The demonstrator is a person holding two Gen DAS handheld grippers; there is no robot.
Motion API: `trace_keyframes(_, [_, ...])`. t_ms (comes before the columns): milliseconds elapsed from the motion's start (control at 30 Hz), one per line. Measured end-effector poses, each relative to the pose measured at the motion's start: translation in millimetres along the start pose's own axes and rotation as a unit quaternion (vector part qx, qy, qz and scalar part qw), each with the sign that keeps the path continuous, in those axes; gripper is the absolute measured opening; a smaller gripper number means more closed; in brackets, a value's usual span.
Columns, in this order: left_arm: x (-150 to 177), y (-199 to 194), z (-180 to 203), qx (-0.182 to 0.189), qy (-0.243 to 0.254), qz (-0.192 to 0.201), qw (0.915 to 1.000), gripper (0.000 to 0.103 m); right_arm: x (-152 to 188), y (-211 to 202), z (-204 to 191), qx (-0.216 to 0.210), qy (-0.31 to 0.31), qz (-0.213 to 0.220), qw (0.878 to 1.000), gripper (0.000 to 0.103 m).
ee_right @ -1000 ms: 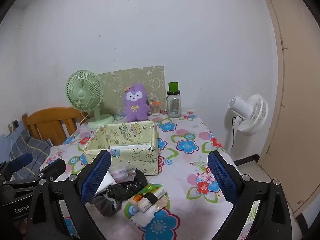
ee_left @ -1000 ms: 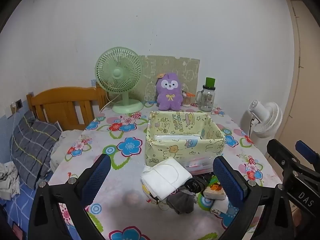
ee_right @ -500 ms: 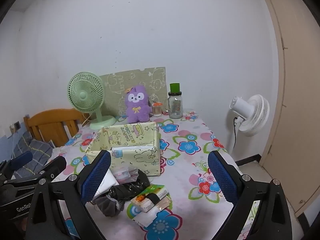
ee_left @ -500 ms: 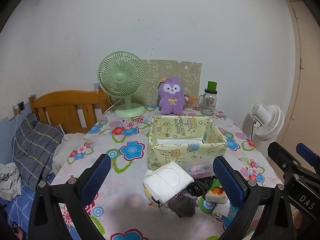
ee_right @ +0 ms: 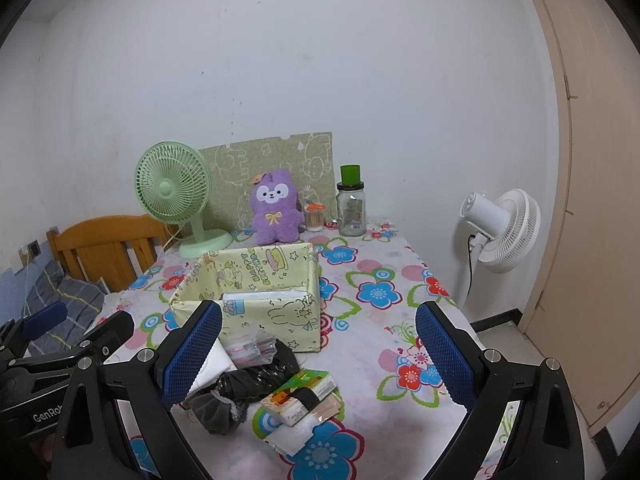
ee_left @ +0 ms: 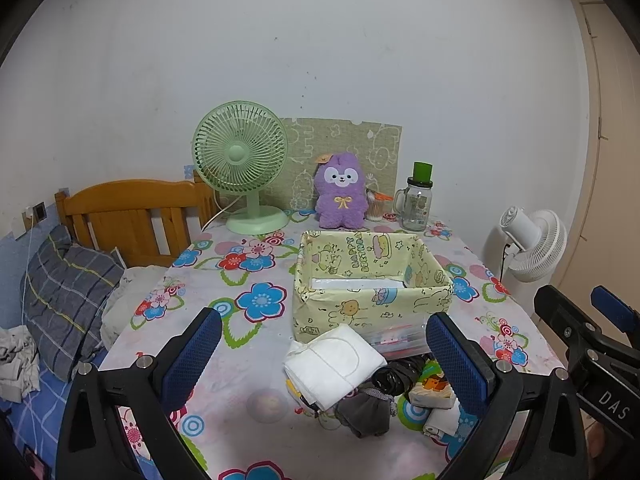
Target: Organize soft objects
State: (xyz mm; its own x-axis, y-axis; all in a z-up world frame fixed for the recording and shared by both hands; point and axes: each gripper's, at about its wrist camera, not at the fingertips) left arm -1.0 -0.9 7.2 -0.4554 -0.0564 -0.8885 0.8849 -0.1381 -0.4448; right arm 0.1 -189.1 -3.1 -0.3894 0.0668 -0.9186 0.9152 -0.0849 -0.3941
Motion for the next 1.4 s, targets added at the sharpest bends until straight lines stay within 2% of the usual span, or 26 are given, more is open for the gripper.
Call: trace_keyframes(1400, [-1.3, -4.4, 0.9, 0.007, 0.001, 0.01, 0.9999, 0.103, 0.7, -5.4, 2.1, -0.005, 0.002, 0.004, 1.0, 0.099])
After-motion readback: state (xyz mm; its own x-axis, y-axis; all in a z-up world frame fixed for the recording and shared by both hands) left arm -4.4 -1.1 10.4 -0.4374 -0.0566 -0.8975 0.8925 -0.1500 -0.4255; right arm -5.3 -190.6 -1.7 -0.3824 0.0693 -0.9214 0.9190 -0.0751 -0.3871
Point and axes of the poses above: each gripper's, at about its wrist camera, not at the fingertips, and y roughly the way its jaws point, z to its right, x to its underside, and after that the axes turned 9 degrees about x, right-handed
